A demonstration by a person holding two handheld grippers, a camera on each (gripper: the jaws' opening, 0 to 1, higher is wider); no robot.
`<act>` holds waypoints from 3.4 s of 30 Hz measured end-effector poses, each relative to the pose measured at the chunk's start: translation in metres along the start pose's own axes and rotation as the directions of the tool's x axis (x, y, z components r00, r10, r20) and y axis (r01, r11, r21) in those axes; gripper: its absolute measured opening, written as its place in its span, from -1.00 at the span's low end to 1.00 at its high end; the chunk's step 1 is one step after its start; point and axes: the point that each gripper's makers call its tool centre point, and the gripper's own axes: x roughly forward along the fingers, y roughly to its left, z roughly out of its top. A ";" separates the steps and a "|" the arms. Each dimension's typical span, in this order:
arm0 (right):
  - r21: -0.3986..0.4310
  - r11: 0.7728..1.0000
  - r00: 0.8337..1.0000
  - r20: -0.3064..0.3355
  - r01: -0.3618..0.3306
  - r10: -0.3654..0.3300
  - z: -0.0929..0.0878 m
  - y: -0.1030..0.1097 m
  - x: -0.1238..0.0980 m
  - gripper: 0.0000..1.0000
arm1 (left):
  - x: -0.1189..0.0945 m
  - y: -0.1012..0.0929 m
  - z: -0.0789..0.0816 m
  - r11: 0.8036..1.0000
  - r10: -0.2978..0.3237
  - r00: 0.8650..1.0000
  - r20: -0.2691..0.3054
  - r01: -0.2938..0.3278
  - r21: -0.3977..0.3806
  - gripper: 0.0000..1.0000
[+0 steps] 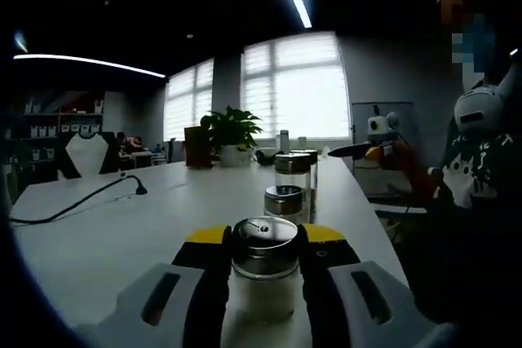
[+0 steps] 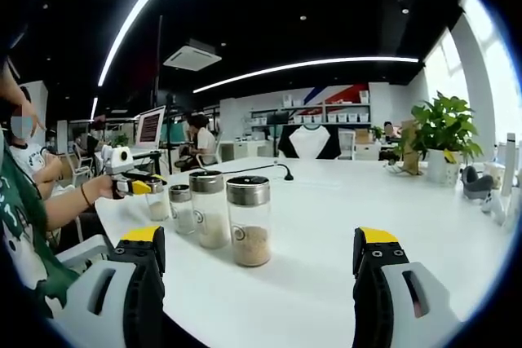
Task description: Rotate the seasoning bottle until the label or dispensing opening points toward the visible target arrow and the bottle remains upright within the marked orientation range
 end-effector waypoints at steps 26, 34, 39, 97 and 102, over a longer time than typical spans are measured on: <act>0.000 1.000 1.000 0.001 -0.002 0.002 0.000 0.002 0.000 0.96 | -0.008 -0.013 0.006 0.966 0.260 0.966 0.007 -0.259 -0.014 -0.33; 0.002 1.000 1.000 0.006 0.002 -0.002 0.000 0.000 -0.001 0.96 | -0.011 -0.007 0.006 0.926 0.377 0.926 0.011 -0.377 -0.021 -0.33; 0.004 1.000 1.000 0.002 -0.001 0.001 -0.002 0.001 0.000 0.96 | -0.013 -0.005 0.007 0.892 0.452 0.892 0.015 -0.452 -0.026 -0.33; 0.008 1.000 1.000 0.007 0.015 -0.015 -0.001 -0.004 -0.004 0.99 | -0.017 -0.003 0.013 0.892 0.451 0.892 0.029 -0.451 -0.022 -0.05; 0.009 1.000 1.000 0.004 0.017 -0.018 -0.002 -0.004 -0.003 0.99 | -0.012 0.000 0.015 0.942 0.334 0.943 -0.010 -0.333 0.036 -0.01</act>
